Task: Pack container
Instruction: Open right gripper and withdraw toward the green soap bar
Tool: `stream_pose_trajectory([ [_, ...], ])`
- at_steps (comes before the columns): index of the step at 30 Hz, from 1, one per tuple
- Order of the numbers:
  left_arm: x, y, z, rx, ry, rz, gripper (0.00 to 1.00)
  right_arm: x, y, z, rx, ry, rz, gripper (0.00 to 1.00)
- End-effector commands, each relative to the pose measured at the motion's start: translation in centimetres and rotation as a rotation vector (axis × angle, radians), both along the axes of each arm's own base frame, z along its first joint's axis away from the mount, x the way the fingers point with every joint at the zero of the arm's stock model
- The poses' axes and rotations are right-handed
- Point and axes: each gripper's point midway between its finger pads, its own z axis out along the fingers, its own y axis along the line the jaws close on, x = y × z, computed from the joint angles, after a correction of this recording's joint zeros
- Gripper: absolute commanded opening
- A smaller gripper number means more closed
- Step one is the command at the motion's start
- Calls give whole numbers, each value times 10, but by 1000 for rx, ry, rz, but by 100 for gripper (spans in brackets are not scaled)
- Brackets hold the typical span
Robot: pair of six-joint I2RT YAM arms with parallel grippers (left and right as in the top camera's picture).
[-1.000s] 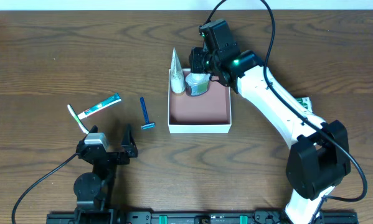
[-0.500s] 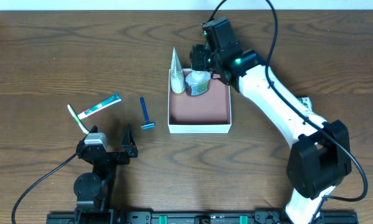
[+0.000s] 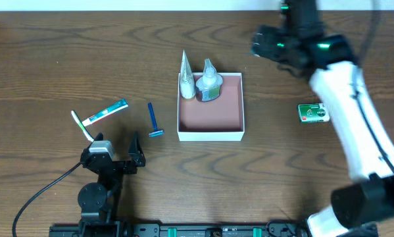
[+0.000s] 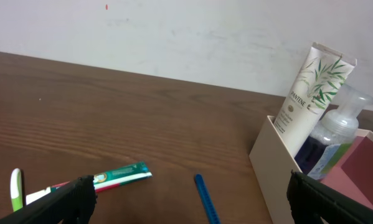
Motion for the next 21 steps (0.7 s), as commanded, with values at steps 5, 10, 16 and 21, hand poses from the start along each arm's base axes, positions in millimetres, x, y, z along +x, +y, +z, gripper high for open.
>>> stream_pose_trajectory([
  [5,-1,-1,-17,1,51,-7,98,-59,-97,-28,-131,272,-257,99],
  [10,-1,-1,-17,1,51,-7,98,-84,-133,-64,-106,404,-436,99],
  [16,-1,-1,-17,1,51,-7,98,-93,-151,-121,-38,447,-618,99],
  [21,-1,-1,-17,1,51,-7,98,-92,-155,-154,21,418,-738,98],
])
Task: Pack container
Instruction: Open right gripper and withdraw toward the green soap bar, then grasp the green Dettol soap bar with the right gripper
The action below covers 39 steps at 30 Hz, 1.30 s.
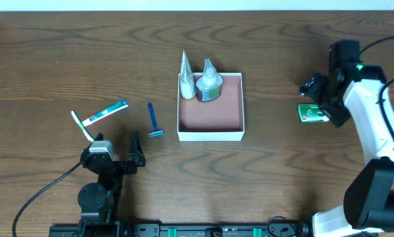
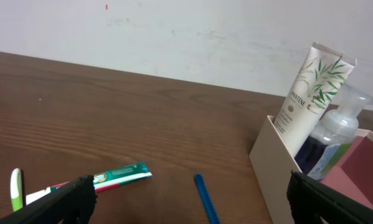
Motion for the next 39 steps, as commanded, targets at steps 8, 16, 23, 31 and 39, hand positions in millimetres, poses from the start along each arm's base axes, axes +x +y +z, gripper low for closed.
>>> stream_pose_trajectory([
  [8,-1,-1,-17,1,51,-7,98,-6,-8,-38,37,-47,-261,99],
  [16,-1,-1,-17,1,51,-7,98,-6,-10,-54,37,-78,-312,99],
  [23,-1,-1,-17,1,51,-7,98,-8,-19,-67,-1,-114,-349,99],
  [31,-1,-1,-17,1,51,-7,98,-4,-31,-79,-7,-178,-381,99],
  [39,-1,-1,-17,1,51,-7,98,7,-35,-86,-4,-271,-376,98],
])
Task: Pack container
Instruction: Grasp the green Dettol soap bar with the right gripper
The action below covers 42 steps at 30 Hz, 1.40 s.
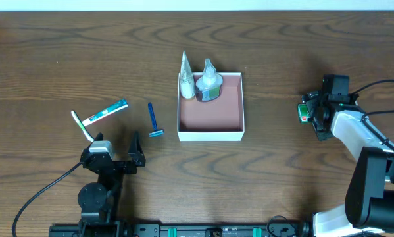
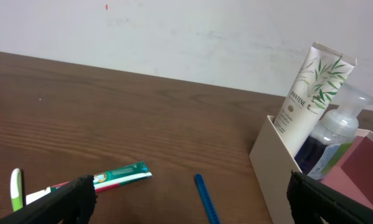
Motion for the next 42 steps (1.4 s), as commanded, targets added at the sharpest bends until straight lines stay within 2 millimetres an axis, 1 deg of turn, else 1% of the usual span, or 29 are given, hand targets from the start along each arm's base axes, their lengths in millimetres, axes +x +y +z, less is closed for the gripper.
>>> stream_pose_trajectory([
  [1,-1,-1,-17,1,51,-7,98,1,-7,0,-23,-14,-13,98],
  [5,-1,-1,-17,1,51,-7,98,6,-6,3,-35,-29,25,93],
  [7,-1,-1,-17,1,51,-7,98,6,-4,2,-34,-25,44,89],
  [13,-1,-1,-17,1,51,-7,98,2,1,-9,-20,15,90,83],
  [18,-1,-1,-17,1,51,-7,98,-1,2,-20,-12,45,92,69],
  [20,-1,-1,-17,1,51,-7,98,-1,2,-24,-17,54,105,65],
  [22,-1,-1,-17,1,51,-7,98,-1,2,-26,-20,60,115,62],
  [25,-1,-1,-17,1,51,-7,98,1,1,-26,-39,61,155,54],
  [28,-1,-1,-17,1,51,-7,98,7,4,-23,-62,49,250,48],
  [31,-1,-1,-17,1,51,-7,98,22,13,-18,-94,6,426,44],
  [36,-1,-1,-17,1,51,-7,98,43,35,-5,-105,-91,665,46],
  [42,-1,-1,-17,1,51,-7,98,61,68,17,-57,-220,906,47],
])
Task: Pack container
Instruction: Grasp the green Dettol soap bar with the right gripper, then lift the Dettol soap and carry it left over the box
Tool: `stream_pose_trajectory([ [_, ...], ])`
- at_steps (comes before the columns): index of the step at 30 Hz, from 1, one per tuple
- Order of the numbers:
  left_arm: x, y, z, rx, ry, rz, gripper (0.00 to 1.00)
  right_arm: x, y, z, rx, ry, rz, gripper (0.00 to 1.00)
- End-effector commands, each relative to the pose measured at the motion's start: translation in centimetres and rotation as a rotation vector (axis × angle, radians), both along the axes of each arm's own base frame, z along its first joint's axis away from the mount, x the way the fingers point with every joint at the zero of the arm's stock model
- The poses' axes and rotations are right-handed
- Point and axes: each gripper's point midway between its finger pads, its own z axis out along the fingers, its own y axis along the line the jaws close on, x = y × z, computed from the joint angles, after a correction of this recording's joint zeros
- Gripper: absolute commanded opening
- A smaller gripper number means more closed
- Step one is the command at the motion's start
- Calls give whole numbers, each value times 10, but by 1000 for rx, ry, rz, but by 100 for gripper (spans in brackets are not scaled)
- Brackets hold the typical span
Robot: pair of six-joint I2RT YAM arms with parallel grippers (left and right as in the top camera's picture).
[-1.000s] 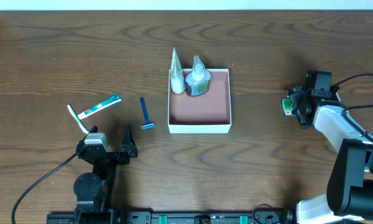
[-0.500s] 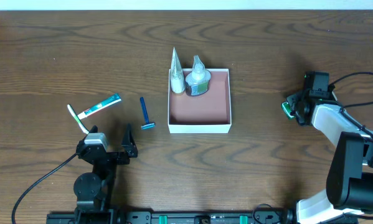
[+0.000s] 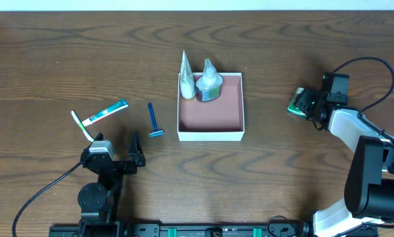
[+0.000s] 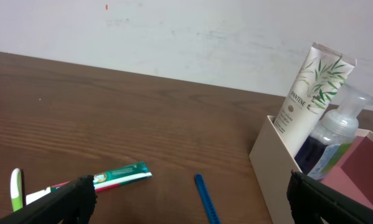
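Observation:
The white box [image 3: 210, 136] with a reddish floor stands mid-table; a white tube [image 3: 186, 78] and a pump bottle [image 3: 208, 84] stand in its back left corner. My right gripper [image 3: 306, 105] is to the right of the box, shut on a green packet [image 3: 297, 103] that is tilted up off the table. Left of the box lie a blue razor [image 3: 154, 120], a toothpaste tube [image 3: 106, 112] and a toothbrush [image 3: 82, 125]. My left gripper [image 3: 118, 147] rests open near the front edge; its wrist view shows the razor [image 4: 205, 198], the toothpaste [image 4: 118, 174] and the box wall [image 4: 270, 168].
Cables trail from both arms, one at the front left [image 3: 39, 194] and one looping at the right [image 3: 374, 66]. The right half of the box floor [image 3: 226, 105] is bare. A white wall [image 4: 174, 31] stands behind the table.
The green packet lay flat under my right gripper; now it is tilted up in the gripper and sits a little further left, toward the box. The left arm has not moved.
My right arm was high over the table's back right, with the packet lying flat at the right. Then the gripper was just above the packet, then down on it. Now it holds the packet raised and shifted left. The left arm stayed still throughout.

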Motion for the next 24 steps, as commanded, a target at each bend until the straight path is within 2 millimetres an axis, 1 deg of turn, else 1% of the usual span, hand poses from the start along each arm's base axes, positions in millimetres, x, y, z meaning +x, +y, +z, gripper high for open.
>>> stream_pose_trajectory([
  [1,-1,-1,-17,1,51,-7,98,16,29,20,55,-89,239,47],
  [4,-1,-1,-17,1,51,-7,98,22,50,37,146,-144,329,49],
  [7,-1,-1,-17,1,51,-7,98,27,63,52,214,-185,384,49],
  [10,-1,-1,-17,1,51,-7,98,30,74,65,269,-221,433,48],
  [12,-1,-1,-17,1,51,-7,98,31,76,70,278,-230,442,48],
  [14,-1,-1,-17,1,51,-7,98,31,73,68,266,-220,429,49],
  [17,-1,-1,-17,1,51,-7,98,25,56,50,186,-134,347,50],
  [20,-1,-1,-17,1,51,-7,98,17,42,33,91,-50,293,52],
  [24,-1,-1,-17,1,51,-7,98,11,37,23,-48,5,290,52],
])
